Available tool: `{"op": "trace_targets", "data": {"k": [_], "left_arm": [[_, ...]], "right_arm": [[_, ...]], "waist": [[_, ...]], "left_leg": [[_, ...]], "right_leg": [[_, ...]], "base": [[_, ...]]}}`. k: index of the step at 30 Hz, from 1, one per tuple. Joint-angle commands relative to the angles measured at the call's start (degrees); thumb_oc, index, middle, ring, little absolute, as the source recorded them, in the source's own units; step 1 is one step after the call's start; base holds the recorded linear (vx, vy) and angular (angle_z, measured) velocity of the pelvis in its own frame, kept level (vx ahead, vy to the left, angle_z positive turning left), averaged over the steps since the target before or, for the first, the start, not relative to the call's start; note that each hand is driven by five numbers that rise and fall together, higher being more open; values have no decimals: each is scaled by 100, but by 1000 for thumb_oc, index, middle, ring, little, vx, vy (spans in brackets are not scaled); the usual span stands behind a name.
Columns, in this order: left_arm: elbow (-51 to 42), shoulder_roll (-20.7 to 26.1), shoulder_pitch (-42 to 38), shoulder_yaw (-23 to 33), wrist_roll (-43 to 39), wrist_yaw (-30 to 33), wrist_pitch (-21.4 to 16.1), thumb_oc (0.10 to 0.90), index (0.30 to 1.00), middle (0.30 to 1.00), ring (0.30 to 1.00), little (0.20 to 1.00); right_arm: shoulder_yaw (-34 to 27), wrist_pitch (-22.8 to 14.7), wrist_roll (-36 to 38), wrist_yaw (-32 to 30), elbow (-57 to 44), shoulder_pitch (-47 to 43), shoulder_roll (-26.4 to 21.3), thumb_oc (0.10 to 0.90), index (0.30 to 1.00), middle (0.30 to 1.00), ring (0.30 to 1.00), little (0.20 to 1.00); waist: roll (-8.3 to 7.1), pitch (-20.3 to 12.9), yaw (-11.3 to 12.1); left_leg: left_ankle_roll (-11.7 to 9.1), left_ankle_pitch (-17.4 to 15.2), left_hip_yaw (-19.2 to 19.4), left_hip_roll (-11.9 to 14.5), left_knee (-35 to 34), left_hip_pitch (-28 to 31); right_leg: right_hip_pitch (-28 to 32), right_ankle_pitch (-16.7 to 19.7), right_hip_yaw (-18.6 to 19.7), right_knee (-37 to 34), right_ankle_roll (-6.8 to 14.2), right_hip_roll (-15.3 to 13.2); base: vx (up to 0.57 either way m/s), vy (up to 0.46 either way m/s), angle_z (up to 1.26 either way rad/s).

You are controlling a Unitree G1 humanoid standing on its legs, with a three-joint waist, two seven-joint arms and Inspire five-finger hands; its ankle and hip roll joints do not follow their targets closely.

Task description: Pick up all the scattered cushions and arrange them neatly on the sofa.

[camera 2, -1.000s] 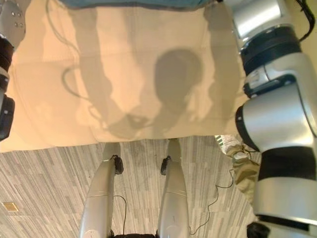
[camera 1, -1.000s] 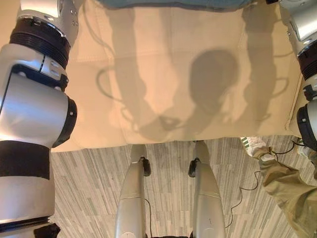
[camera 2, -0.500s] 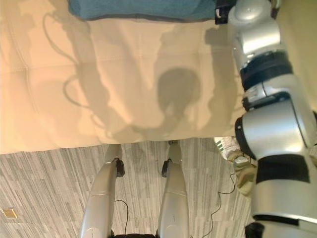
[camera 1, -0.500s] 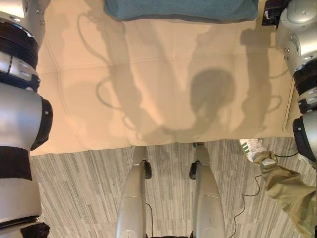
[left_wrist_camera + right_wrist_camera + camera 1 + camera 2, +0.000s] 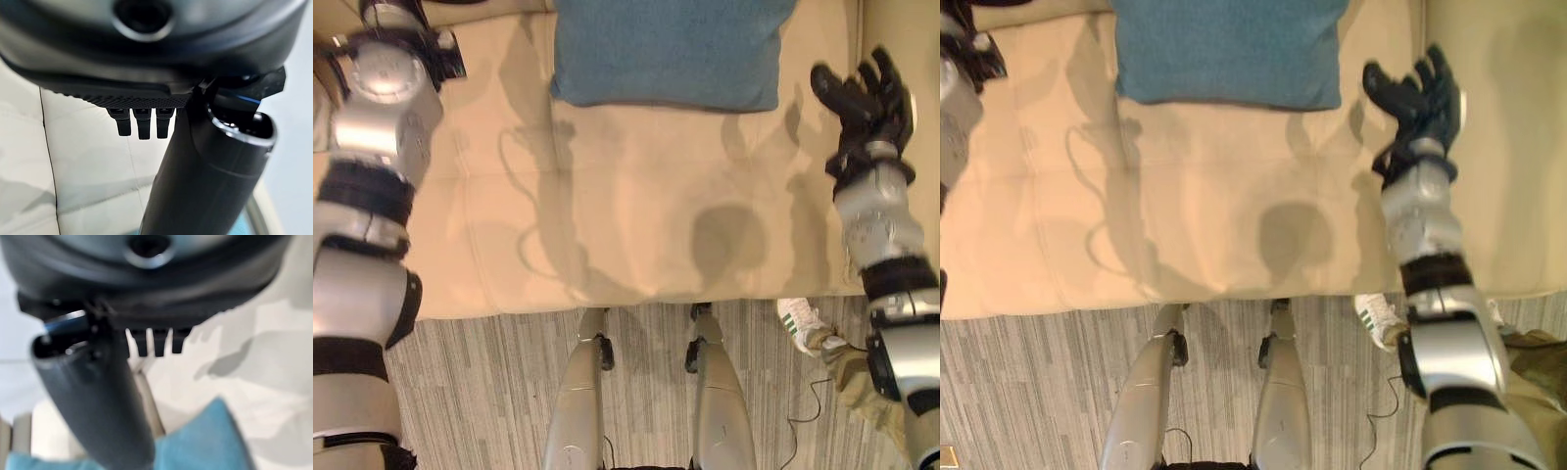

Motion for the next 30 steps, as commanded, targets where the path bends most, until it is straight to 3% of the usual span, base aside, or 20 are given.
{"op": "trace_targets", "data": {"k": [1, 3, 4, 7, 9, 12, 13, 16, 17, 18, 20, 22, 23, 24, 25, 26, 27, 28, 30], "left_arm": [[-1739, 311, 1537, 1696, 333, 215, -983, 800, 900, 900, 900, 900], [-2130, 242, 2336, 2189, 425, 185, -981, 800, 900, 900, 900, 900], [-2846, -215, 3658, 3255, 560, 253, -1217, 800, 900, 900, 900, 900], [-2974, -694, 5239, 4479, 452, 120, -1328, 800, 900, 900, 900, 900], [-2775, -777, 5995, 4919, 475, -72, -1250, 800, 900, 900, 900, 900], [-2162, -674, 6725, 5352, 770, -238, -1155, 800, 900, 900, 900, 900], [-1612, -776, 6888, 5426, 708, -333, -1113, 800, 900, 900, 900, 900], [398, -1074, 7249, 5457, 823, -585, -1018, 800, 900, 900, 900, 900], [994, -1338, 7469, 5584, 1127, -351, -1172, 800, 900, 900, 900, 900], [1523, -1554, 7620, 5619, 1224, -302, -1114, 800, 900, 900, 900, 900], [1549, -1554, 7621, 5616, 1218, -314, -1134, 800, 900, 900, 900, 900], [3132, -1945, 7705, 5186, 1603, -502, -851, 800, 900, 900, 900, 900], [3477, -2089, 7689, 4872, 1850, -573, -714, 800, 900, 900, 900, 900], [3489, -2088, 7678, 4870, 1850, -575, -721, 800, 900, 900, 900, 900], [3888, -2414, 7651, 4673, 1831, -786, -509, 800, 900, 900, 900, 900], [3898, -2407, 7648, 4678, 1830, -792, -513, 800, 900, 900, 900, 900], [4224, -2686, 7585, 4382, 1964, -978, -348, 800, 900, 900, 900, 900], [4234, -2832, 7511, 4136, 2127, -1030, -294, 800, 900, 900, 900, 900], [4209, -3045, 7377, 3575, 2624, -1178, -270, 800, 900, 900, 900, 900]], "right_arm": [[-1445, -603, -517, 270, -935, 1738, 99, 800, 900, 900, 900, 900], [-1586, -610, -613, 318, -1044, 2191, 321, 800, 900, 900, 900, 900], [-1816, -548, -827, 569, -1234, 3026, 880, 800, 900, 900, 900, 900], [-2139, -404, -1185, 813, -1163, 3848, 1221, 800, 900, 900, 900, 900], [-2296, -382, -1265, 936, -897, 4021, 1231, 800, 900, 900, 900, 900], [-2597, -431, -1286, 1102, -424, 4268, 1086, 800, 900, 900, 900, 900], [-2645, -451, -1338, 1128, -306, 4359, 1034, 800, 900, 900, 900, 900], [-2747, -452, -1725, 1118, -13, 4763, 1008, 800, 900, 900, 900, 900], [-2835, -412, -1837, 1195, 205, 5020, 1121, 800, 900, 900, 900, 900], [-2821, -412, -1983, 1226, 458, 5137, 1139, 800, 900, 900, 900, 900], [-2813, -424, -1979, 1234, 474, 5136, 1126, 800, 900, 900, 900, 900], [-2344, -278, -2707, 1148, 1306, 5111, 1145, 800, 900, 900, 900, 900], [-2162, -204, -2818, 1167, 1575, 5070, 1220, 800, 900, 900, 900, 900], [-2163, -211, -2815, 1171, 1588, 5061, 1215, 800, 900, 900, 900, 900], [-1940, -107, -2716, 1293, 1729, 5034, 1527, 800, 900, 900, 900, 900], [-1934, -104, -2714, 1294, 1730, 5031, 1528, 800, 900, 900, 900, 900], [-1918, -66, -2480, 1315, 1975, 5025, 1792, 800, 900, 900, 900, 900], [-1850, -30, -2423, 1325, 1978, 4979, 1949, 800, 900, 900, 900, 900], [-1785, -10, -2404, 1286, 2143, 5029, 2176, 800, 900, 900, 900, 900]], "waist": [[74, -350, 83], [106, -457, 104], [18, -632, 218], [-28, -992, 340], [-46, -1161, 443], [-39, -1337, 640], [-99, -1356, 602], [-254, -1583, 405], [-290, -1792, 326], [-307, -1940, 270], [-307, -1953, 251], [-249, -2201, 132], [-230, -2259, 46], [-246, -2274, 33], [-208, -2310, -80], [-212, -2321, -66], [-260, -2353, -161], [-332, -2337, -168], [-408, -2269, -207]], "left_leg": [[-557, -960, -205, 435, 709, 450], [-555, -972, -218, 443, 716, 630], [-578, -1057, -336, 443, 733, 901], [-633, -1044, -481, 553, 656, 1323], [-684, -935, -575, 656, 568, 1536], [-950, -242, -775, 815, 255, 1497], [-928, -297, -697, 809, 258, 1538], [-690, -1055, -335, 816, 821, 2025], [-724, -1319, -508, 819, 1098, 2464], [-756, -1377, -627, 839, 1155, 2746], [-750, -1337, -636, 827, 1126, 2737], [-830, -1446, -1147, 886, 1045, 3587], [-868, -1425, -1267, 945, 948, 3784], [-865, -1383, -1280, 922, 916, 3764], [-822, -1674, -1323, 915, 689, 3798], [-816, -1687, -1302, 910, 697, 3791], [-749, -2231, -1086, 804, 400, 3823], [-670, -2489, -1037, 648, 396, 3790], [-588, -2721, -930, 481, 316, 3863]], "right_leg": [[836, -1328, 97, 687, 228, -104], [1004, -1399, 52, 768, 190, -79], [1309, -1622, -16, 890, 119, -5], [1747, -1943, -224, 1087, -19, 123], [2036, -2122, -370, 1114, -167, 269], [2370, -2105, -712, 818, -276, 457], [2445, -2094, -830, 727, -299, 442], [2499, -1704, -1057, 384, -272, 217], [2489, -1608, -1070, 279, -274, 175], [2459, -1485, -1073, 207, -242, 140], [2462, -1442, -1088, 172, -240, 133], [2228, -1177, -1022, 223, -112, 41], [2095, -1066, -971, 230, -58, -32], [2079, -1038, -980, 211, -57, -55], [1914, -802, -869, 153, 88, -233], [1895, -798, -848, 156, 95, -232], [1792, -495, -788, 12, 243, -464], [1735, -273, -697, -126, 338, -621], [1727, 68, -703, -431, 493, -797]], "base": [[102, -78, 8], [79, -105, 8], [154, -212, 15], [90, -233, 24], [24, -216, 31], [-145, -166, 26], [-336, -93, 47], [-302, 45, 55], [-227, 174, 50], [-133, 157, 30], [-59, 86, 24], [-282, 360, 37], [-291, 327, -5], [-336, 352, -7], [-208, 222, 17], [-418, 440, 53], [-325, 337, 33], [-428, 429, 19], [-327, 321, 9]]}}
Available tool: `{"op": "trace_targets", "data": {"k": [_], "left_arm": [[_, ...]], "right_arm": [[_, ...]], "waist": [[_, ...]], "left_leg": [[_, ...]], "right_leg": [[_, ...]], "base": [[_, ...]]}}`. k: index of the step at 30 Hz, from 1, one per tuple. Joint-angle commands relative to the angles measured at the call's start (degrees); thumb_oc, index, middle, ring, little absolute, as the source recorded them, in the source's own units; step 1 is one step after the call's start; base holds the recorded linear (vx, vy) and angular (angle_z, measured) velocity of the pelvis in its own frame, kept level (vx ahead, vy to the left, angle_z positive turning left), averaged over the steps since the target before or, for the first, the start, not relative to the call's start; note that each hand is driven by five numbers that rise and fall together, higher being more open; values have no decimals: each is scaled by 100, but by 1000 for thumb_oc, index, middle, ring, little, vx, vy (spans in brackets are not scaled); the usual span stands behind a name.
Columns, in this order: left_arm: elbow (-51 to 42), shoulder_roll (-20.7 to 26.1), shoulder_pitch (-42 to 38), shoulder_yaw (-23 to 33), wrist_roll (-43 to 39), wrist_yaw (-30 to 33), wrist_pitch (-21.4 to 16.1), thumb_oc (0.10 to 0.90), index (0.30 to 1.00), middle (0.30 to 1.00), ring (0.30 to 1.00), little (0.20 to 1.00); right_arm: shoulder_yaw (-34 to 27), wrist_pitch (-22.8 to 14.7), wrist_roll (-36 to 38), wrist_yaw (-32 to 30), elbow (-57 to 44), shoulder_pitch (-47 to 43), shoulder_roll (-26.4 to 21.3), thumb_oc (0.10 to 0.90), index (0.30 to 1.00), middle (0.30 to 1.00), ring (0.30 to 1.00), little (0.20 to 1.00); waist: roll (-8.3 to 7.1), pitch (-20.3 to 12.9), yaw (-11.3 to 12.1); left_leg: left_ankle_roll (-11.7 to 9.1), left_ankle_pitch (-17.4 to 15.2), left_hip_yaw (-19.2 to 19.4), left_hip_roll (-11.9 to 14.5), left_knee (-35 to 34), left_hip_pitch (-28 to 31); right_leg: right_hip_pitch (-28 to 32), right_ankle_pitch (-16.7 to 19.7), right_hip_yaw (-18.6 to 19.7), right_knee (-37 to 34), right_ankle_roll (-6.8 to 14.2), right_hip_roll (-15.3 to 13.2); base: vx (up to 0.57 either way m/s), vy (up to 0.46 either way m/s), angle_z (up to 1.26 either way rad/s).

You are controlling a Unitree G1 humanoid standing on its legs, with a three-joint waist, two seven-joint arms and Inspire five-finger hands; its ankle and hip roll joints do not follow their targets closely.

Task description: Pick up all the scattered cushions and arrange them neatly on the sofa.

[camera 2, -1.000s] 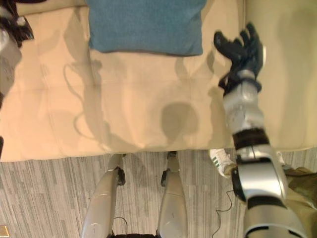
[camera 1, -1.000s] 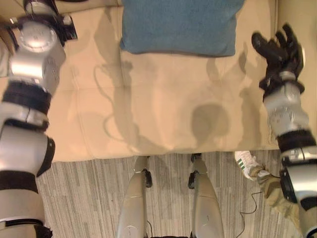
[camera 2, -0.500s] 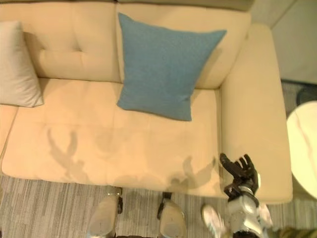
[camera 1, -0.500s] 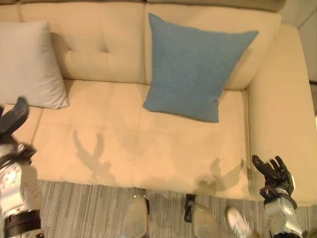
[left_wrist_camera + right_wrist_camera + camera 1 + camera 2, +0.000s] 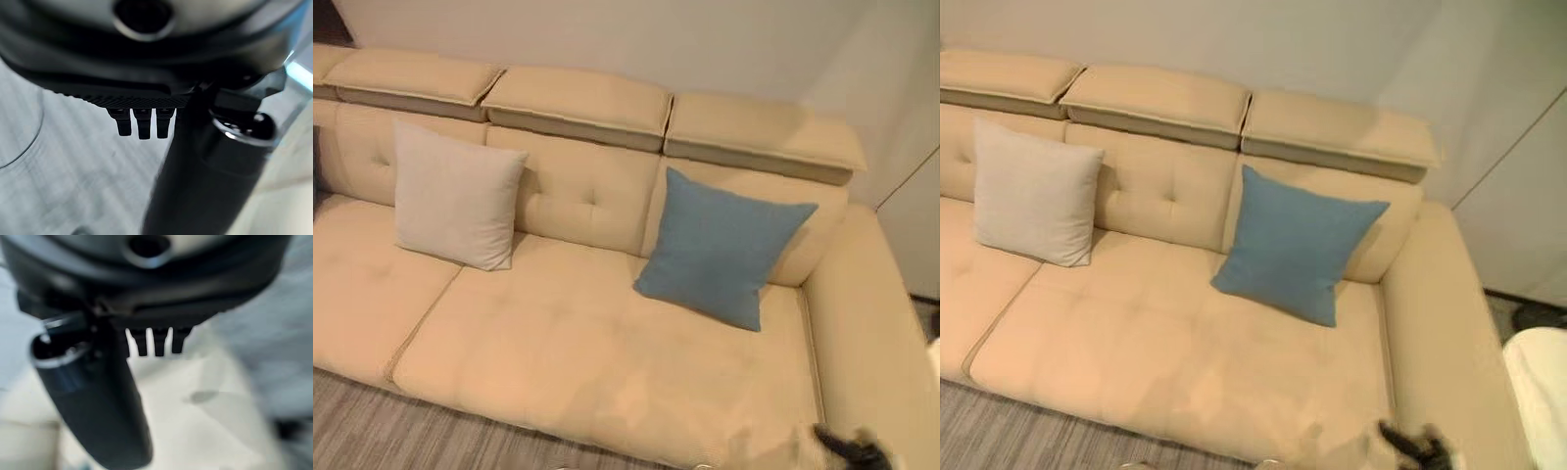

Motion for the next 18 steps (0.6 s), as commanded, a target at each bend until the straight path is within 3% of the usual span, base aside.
{"op": "trace_targets", "data": {"k": [1, 2, 4, 6, 8, 10, 13, 16, 18], "left_arm": [[-268, -280, -328, -534, 769, -237, -81, 800, 900, 900, 900, 900], [-327, -310, -318, -633, 737, -171, -119, 800, 900, 900, 900, 900], [-403, -334, -374, -797, 772, -203, -140, 800, 900, 900, 900, 900], [-647, -291, -529, -1401, 1199, -158, -168, 800, 900, 900, 900, 900], [-781, -246, -511, -1488, 1285, -115, -194, 800, 900, 900, 900, 900], [-881, -154, -442, -1382, 1148, -43, -190, 800, 900, 900, 900, 900], [-648, -90, -438, -1220, 934, -102, -167, 800, 900, 900, 900, 900], [-624, -74, -465, -1331, 994, -134, -158, 800, 900, 900, 900, 900], [-656, -96, -541, -1412, 966, -164, -175, 800, 900, 900, 900, 900]], "right_arm": [[-105, -166, 187, -26, -57, -202, -210, 800, 900, 900, 900, 900], [-54, -80, 209, -8, 123, -291, -169, 800, 900, 900, 900, 900], [-15, -83, 208, -48, 303, -368, -180, 800, 900, 900, 900, 900], [171, -5, 162, -99, 597, -583, -189, 800, 900, 900, 900, 900], [172, 9, 129, -112, 726, -568, -193, 800, 900, 900, 900, 900], [250, 79, 68, -13, 1159, -534, -187, 800, 900, 900, 900, 900], [390, 151, -38, 99, 1564, -560, -243, 800, 900, 900, 900, 900], [536, 180, -104, 160, 1660, -539, -248, 800, 900, 900, 900, 900], [721, 184, -98, 218, 1594, -535, -201, 800, 900, 900, 900, 900]], "waist": [[255, 86, -189], [233, 162, -229], [264, 231, -231], [403, 377, -150], [411, 343, -83], [441, 190, 191], [308, -21, 408], [227, -130, 554], [199, -139, 624]], "left_leg": [[-34, -385, 386, 197, -601, 918], [5, -363, 464, 143, -566, 898], [49, -319, 519, 145, -533, 842], [271, -47, 736, -54, -480, 528], [337, 69, 832, -137, -531, 440], [519, 324, 1357, -257, -505, 215], [600, 447, 1566, -347, -410, 14], [627, 573, 1665, -383, -341, -187], [602, 774, 1656, -344, -364, -472]], "right_leg": [[-474, 1508, 42, -924, 347, -324], [-561, 1775, 134, -874, 399, -412], [-631, 1685, 179, -780, 380, -384], [-461, 1000, 77, -91, 138, -22], [-392, 815, -57, 135, 88, 73], [150, 198, -514, 803, -27, 471], [787, -122, -86, 886, -39, 937], [1115, -147, 273, 775, -48, 1224], [1220, -448, 764, 429, -274, 1500]], "base": [[-328, 269, 33], [-349, 222, 20], [-375, 228, -23], [-580, 354, -44], [-326, 208, -63], [-462, 255, -117], [-314, 41, -98], [-193, -68, -46], [-272, -140, -33]]}}
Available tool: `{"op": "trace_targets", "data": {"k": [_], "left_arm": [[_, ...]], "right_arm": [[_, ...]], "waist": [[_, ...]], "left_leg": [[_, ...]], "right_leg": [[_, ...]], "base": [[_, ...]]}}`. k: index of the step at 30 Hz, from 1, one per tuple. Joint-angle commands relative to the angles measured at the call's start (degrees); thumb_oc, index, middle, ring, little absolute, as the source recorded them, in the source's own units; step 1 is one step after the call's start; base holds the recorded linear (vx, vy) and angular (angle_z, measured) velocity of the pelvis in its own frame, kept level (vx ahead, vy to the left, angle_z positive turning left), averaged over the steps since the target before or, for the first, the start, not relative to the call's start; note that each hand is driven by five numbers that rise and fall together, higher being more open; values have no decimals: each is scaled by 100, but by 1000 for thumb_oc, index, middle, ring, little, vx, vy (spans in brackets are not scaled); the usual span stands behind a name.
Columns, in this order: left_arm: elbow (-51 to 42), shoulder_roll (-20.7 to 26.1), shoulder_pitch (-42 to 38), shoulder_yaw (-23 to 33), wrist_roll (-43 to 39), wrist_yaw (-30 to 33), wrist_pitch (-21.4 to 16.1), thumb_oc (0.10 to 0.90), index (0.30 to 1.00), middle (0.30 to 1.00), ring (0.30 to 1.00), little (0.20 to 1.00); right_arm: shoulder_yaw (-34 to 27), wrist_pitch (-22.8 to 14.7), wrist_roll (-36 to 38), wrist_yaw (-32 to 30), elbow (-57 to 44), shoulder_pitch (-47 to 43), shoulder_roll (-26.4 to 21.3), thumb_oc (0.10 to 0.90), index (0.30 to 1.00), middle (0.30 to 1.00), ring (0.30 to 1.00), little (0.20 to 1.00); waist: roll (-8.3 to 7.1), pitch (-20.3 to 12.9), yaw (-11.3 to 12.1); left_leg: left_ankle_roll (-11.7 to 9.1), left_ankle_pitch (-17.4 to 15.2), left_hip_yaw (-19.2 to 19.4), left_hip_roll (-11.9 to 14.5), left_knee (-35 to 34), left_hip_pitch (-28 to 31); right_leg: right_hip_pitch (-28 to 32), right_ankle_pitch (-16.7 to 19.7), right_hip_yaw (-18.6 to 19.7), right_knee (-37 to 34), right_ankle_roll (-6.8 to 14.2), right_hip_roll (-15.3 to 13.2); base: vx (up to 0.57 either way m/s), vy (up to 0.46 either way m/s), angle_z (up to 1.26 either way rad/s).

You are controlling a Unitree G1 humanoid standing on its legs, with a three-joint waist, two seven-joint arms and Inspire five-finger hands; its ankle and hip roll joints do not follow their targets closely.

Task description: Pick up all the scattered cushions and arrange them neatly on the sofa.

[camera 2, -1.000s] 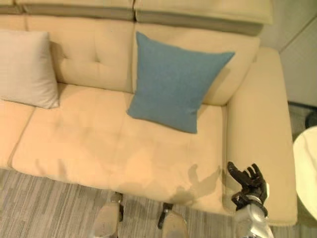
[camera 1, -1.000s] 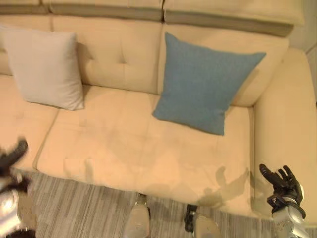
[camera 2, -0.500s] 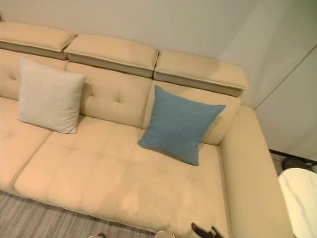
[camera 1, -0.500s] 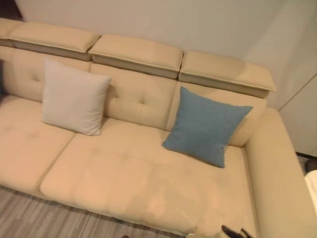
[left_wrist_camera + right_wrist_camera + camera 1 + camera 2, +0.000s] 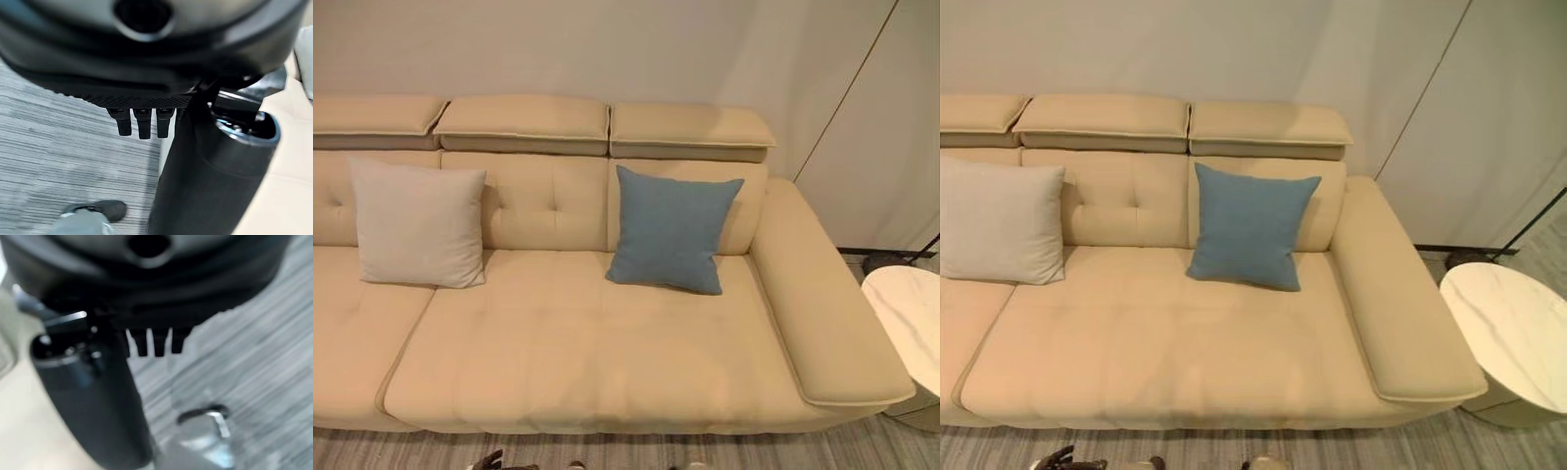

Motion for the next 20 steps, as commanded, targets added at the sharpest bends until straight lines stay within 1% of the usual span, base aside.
{"op": "trace_targets", "data": {"k": [1, 2, 4, 5, 6, 7, 8, 9, 10, 11, 12, 14, 15, 16, 18, 20], "left_arm": [[-139, 153, -171, 25, -126, 11, -147, 800, 900, 900, 900, 900], [-171, 123, -215, 82, -302, -21, -143, 800, 900, 900, 900, 900], [-278, 45, -262, 176, -737, -48, -198, 800, 900, 900, 900, 900], [-312, 10, -289, 195, -894, -88, -190, 800, 900, 900, 900, 900], [-316, -47, -346, 183, -1070, -123, -212, 800, 900, 900, 900, 900], [-281, -74, -349, 165, -1059, -141, -216, 800, 900, 900, 900, 900], [-163, -93, -331, 148, -1020, -160, -198, 800, 900, 900, 900, 900], [-98, -119, -307, 130, -1011, -202, -168, 800, 900, 900, 900, 900], [-22, -160, -287, 115, -1015, -259, -136, 800, 900, 900, 900, 900], [57, -175, -288, 117, -979, -289, -116, 800, 900, 900, 900, 900], [81, -185, -280, 115, -996, -346, -82, 800, 900, 900, 900, 900], [117, -277, -171, 167, -1149, -456, -55, 800, 900, 900, 900, 900], [162, -318, -133, 196, -1172, -496, -24, 800, 900, 900, 900, 900], [188, -332, -145, 201, -1180, -489, -41, 800, 900, 900, 900, 900], [205, -338, -118, 163, -1130, -526, 5, 800, 900, 900, 900, 900], [203, -338, -134, 88, -998, -551, 8, 800, 900, 900, 900, 900]], "right_arm": [[96, -124, -113, 98, -229, -124, -319, 800, 900, 900, 900, 900], [148, -122, -121, 103, -245, -155, -317, 800, 900, 900, 900, 900], [268, -114, -188, 109, -251, -168, -368, 800, 900, 900, 900, 900], [301, -101, -212, 130, -279, -169, -372, 800, 900, 900, 900, 900], [337, -89, -289, 150, -235, -151, -398, 800, 900, 900, 900, 900], [345, -83, -357, 148, -185, -131, -411, 800, 900, 900, 900, 900], [354, -91, -499, 134, -119, -97, -440, 800, 900, 900, 900, 900], [350, -86, -587, 115, -65, -66, -446, 800, 900, 900, 900, 900], [378, -70, -696, 106, -15, -64, -473, 800, 900, 900, 900, 900], [394, -79, -731, 103, 6, -78, -490, 800, 900, 900, 900, 900], [402, -77, -730, 115, 13, -88, -506, 800, 900, 900, 900, 900], [431, -67, -734, 160, -71, -87, -508, 800, 900, 900, 900, 900], [443, -94, -752, 187, -116, -91, -487, 800, 900, 900, 900, 900], [459, -114, -799, 175, -176, -111, -491, 800, 900, 900, 900, 900], [563, -106, -940, 207, -296, -121, -470, 800, 900, 900, 900, 900], [702, -111, -1022, 231, -385, -167, -440, 800, 900, 900, 900, 900]], "waist": [[-117, 22, 274], [-115, 46, 295], [-20, 131, 318], [17, 201, 333], [44, 376, 353], [9, 422, 340], [-65, 463, 306], [-92, 428, 277], [-120, 416, 258], [-134, 378, 220], [-116, 345, 183], [-5, 187, 48], [43, 133, 13], [29, 108, -11], [7, 51, -29], [7, 7, -33]], "left_leg": [[113, 142, -149, -634, -145, -381], [68, 242, -152, -588, -125, -511], [-52, 534, -212, -454, -206, -655], [-130, 708, -274, -407, -214, -765], [-321, 977, -500, -386, -256, -862], [-336, 891, -556, -412, -203, -870], [-317, 667, -588, -425, 33, -811], [-297, 555, -563, -373, 151, -754], [-274, 402, -551, -318, 270, -594], [-283, 327, -563, -237, 333, -427], [-298, 260, -580, -154, 302, -175], [-320, 163, -667, -64, -160, 260], [-350, 201, -725, -55, -372, 301], [-381, 237, -754, -86, -491, 317], [-366, 190, -836, -188, -617, 366], [-349, 152, -817, -229, -697, 431]], "right_leg": [[1360, 603, 464, -1440, 21, 315], [1376, 519, 468, -1586, -58, 338], [1328, 457, 458, -1716, -190, 500], [1324, 437, 405, -1755, -230, 529], [1219, 533, 323, -1746, -288, 550], [1175, 604, 258, -1786, -284, 499], [1137, 672, 140, -1818, -257, 386], [1079, 729, 38, -1854, -249, 330], [1051, 740, -68, -1866, -245, 260], [998, 779, -162, -1892, -251, 217], [973, 762, -245, -1902, -257, 197], [929, 750, -348, -1936, -230, 233], [930, 747, -358, -1942, -212, 257], [954, 792, -428, -1991, -195, 215], [1021, 880, -479, -2063, -170, 141], [1087, 951, -502, -2145, -139, 82]], "base": [[-261, -144, -26], [-261, -146, -37], [-261, -138, -36], [-379, -130, -17], [-389, -88, 11], [-420, -71, 32], [-286, -21, 43], [-262, 2, 51], [-227, 15, 51], [-207, 30, 45], [-151, 69, 37], [-36, 96, 60], [12, 105, 70], [10, 109, 53], [21, 78, 38], [7, 57, 15]]}}
